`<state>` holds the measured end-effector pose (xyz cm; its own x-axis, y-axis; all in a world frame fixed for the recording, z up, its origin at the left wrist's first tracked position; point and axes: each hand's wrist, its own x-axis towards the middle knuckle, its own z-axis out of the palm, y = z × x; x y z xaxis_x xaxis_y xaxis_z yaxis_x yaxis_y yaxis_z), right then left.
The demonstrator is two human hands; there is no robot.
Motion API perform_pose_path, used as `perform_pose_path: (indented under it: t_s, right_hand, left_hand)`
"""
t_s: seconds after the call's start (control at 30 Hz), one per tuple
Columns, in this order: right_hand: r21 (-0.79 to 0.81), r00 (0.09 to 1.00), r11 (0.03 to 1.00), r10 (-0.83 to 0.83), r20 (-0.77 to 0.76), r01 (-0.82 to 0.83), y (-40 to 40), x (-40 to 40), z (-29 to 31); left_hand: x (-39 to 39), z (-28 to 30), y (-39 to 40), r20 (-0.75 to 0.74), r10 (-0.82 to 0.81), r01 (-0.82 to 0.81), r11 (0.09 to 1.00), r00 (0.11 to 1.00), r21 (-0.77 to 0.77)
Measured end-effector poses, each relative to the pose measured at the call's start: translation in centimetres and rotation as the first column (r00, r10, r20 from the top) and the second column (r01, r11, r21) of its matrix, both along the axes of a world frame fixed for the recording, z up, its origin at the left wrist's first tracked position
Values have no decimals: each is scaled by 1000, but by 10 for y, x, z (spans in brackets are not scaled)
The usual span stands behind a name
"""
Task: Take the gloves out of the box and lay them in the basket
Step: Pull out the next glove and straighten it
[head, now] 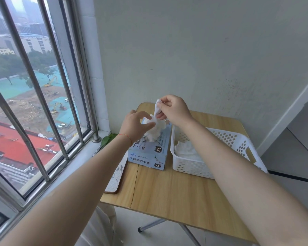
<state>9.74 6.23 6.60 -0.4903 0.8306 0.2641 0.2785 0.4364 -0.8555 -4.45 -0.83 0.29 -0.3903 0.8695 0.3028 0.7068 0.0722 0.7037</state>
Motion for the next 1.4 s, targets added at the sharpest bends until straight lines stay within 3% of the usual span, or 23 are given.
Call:
perform_pose_path:
  t_s: [0.1, 0.17, 0.33, 0.4, 0.5, 0.67, 0.77, 0.93, 1.07, 1.23, 1.4]
  right_hand:
    - [-120, 995, 993, -20, -94, 9, 1, 3, 1]
    - [-166, 997, 986, -31, -70, 19, 3, 7, -1]
    - [-42, 933, 999, -9, 359, 25, 9, 13, -19]
    - [16, 908, 999, -32, 418, 28, 8, 9, -27]
    - [98, 912, 995, -62, 405, 24, 7, 4, -31]
    - [154, 932, 987, -94, 350, 42, 8, 0, -25]
    - [198, 951, 980, -87, 296, 28, 7, -1, -16]
    - [269, 984, 959, -122, 129, 84, 6, -2, 10]
    - [239, 989, 960, -150, 4, 144, 5, 0, 33]
    - [172, 976, 979, -137, 166, 108, 5, -1, 29]
    - [47, 983, 990, -135, 126, 130, 2, -3, 21]
  left_hand:
    - [2, 10, 8, -34, 16, -16, 1000, 999, 11]
    - [3, 15, 11, -29, 12, -11, 1000, 1000, 14]
    - [5, 21, 12, 13, 2, -3, 997, 1000, 80]
    - [5, 19, 11, 42, -1, -3, 995, 999, 96]
    - [3, 13, 8, 72, -31, 29, 999, 997, 34]
    - [2, -5, 3, 51, -120, 128, 963, 992, -239]
    - [3, -15, 3, -28, -105, 96, 966, 994, -240]
    - [0, -16, 5, -36, -94, 81, 959, 995, -271]
    - [0, -12, 3, 10, -138, 136, 961, 990, -242]
    - [-4, -1, -1, 254, -166, 211, 964, 953, -160]
    - [5, 5, -4, 122, -20, 10, 996, 992, 84]
